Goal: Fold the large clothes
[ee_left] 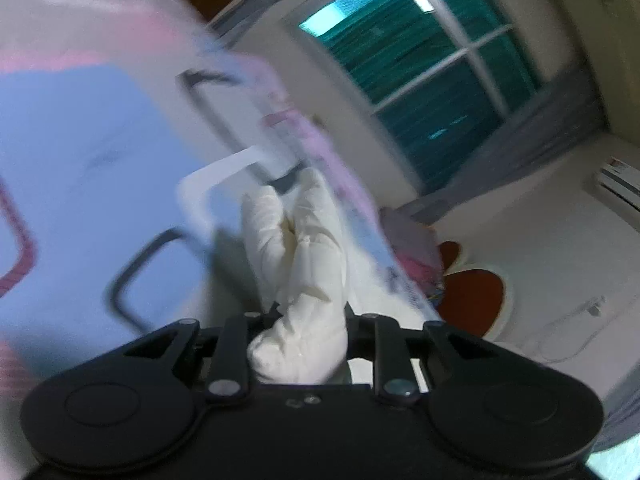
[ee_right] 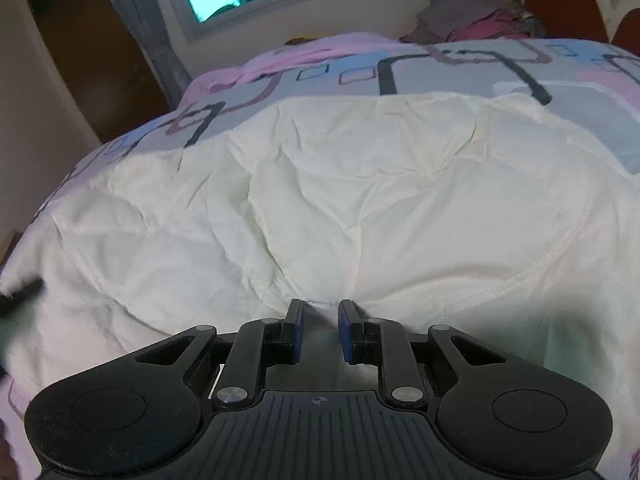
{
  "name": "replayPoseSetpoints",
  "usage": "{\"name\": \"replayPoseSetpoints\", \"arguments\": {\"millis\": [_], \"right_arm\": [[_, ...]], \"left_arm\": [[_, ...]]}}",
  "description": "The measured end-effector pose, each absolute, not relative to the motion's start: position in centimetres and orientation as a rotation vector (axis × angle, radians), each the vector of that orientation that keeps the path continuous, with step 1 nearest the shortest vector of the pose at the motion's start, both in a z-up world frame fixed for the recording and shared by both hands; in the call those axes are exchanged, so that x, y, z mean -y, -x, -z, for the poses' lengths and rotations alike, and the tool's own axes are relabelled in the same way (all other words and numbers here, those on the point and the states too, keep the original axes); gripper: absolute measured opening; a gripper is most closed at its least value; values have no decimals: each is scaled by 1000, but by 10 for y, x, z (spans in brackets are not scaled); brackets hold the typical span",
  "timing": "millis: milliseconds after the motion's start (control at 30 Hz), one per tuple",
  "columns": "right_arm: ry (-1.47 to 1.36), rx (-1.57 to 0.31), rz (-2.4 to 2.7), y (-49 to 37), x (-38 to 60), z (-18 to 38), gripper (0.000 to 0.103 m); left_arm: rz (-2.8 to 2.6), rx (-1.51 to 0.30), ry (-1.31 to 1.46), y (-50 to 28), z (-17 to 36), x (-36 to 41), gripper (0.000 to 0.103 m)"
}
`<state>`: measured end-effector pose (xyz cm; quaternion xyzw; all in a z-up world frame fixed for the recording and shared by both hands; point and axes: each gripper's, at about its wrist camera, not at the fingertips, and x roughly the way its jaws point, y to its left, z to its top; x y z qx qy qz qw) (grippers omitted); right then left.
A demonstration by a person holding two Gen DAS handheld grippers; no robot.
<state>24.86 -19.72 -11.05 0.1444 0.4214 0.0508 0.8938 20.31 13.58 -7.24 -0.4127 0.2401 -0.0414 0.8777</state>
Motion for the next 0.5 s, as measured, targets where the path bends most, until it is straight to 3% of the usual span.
{"name": "replayPoseSetpoints", "arguments": {"millis": [167,267,500], "right_arm": [[-370,-892,-179,-253,219,115,19],[-498,-790,-202,-243,254,97,19],[-612,-695,-53,-209,369,75,19]], "left_arm": [[209,-453,661,-206,3,-66,23],[292,-468,533,-213,-28,-8,23],[479,-585,359,-235,-33,130,23]]}}
